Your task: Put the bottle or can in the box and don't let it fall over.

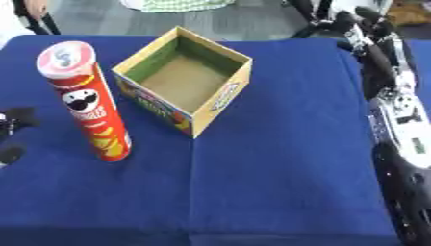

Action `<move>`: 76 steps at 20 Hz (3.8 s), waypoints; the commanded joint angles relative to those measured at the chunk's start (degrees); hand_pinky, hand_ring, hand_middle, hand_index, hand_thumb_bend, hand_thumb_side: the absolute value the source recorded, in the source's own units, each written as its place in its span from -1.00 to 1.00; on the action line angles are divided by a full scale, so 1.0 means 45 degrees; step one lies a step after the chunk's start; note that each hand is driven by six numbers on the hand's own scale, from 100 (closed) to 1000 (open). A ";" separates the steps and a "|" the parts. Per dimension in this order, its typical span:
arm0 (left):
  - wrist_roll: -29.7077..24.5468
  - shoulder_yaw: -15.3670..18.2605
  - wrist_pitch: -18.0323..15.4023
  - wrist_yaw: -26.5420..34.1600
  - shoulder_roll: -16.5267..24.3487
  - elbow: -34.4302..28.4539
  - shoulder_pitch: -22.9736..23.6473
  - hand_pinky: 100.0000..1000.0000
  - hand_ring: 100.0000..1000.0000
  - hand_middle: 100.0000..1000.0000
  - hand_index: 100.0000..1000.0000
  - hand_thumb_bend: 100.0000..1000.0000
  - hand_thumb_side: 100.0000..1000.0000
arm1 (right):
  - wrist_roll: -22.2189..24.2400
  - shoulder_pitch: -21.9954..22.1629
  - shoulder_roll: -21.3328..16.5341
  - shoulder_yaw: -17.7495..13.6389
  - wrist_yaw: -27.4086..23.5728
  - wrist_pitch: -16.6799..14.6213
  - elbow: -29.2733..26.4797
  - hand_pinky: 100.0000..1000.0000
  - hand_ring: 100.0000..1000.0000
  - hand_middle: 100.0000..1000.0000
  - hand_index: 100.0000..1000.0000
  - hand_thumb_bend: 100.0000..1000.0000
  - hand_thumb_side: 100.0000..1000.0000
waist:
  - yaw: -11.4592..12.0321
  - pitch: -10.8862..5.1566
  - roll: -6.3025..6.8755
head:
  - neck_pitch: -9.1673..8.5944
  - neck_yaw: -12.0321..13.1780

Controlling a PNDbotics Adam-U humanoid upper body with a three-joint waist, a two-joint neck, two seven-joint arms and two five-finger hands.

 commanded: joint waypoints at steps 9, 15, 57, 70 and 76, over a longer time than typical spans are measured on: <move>0.0733 -0.0199 0.0450 -0.0752 -0.0127 -0.0079 -0.0672 1.00 0.70 0.35 0.83 0.13 0.22 | 0.0087 -0.0101 -0.0091 0.0038 -0.0120 -0.0028 -0.0111 0.45 0.89 1.00 0.56 0.25 -0.34 | -0.0052 -0.0097 0.0050 | 0.0070 0.0085; 0.0458 -0.0352 0.0301 -0.1043 -0.0194 -0.0055 -0.0846 1.00 0.71 0.37 0.84 0.23 0.25 | 0.0103 -0.0075 -0.0071 0.0042 -0.0144 -0.0032 -0.0108 0.45 0.89 1.00 0.56 0.25 -0.34 | -0.0071 -0.0073 0.0065 | 0.0070 0.0083; 0.1621 -0.1043 0.0539 -0.2913 -0.0658 0.0963 -0.1908 1.00 0.67 0.31 0.79 0.18 0.10 | 0.0281 -0.0030 0.0027 0.0112 -0.0228 -0.0021 -0.0071 0.46 0.90 1.00 0.57 0.25 -0.36 | -0.0155 0.0010 0.0072 | 0.0070 0.0294; 0.3010 -0.1197 0.1140 -0.3283 -0.0958 0.1240 -0.2452 1.00 0.65 0.28 0.78 0.14 0.03 | 0.0373 -0.0040 0.0063 0.0149 -0.0254 -0.0016 -0.0068 0.46 0.90 1.00 0.57 0.25 -0.37 | -0.0186 0.0052 0.0081 | 0.0070 0.0347; 0.3128 -0.1277 0.1170 -0.3252 -0.1008 0.1445 -0.2714 1.00 0.64 0.26 0.77 0.12 0.02 | 0.0404 -0.0032 0.0076 0.0156 -0.0266 -0.0015 -0.0068 0.46 0.90 1.00 0.57 0.25 -0.37 | -0.0207 0.0056 0.0092 | 0.0070 0.0361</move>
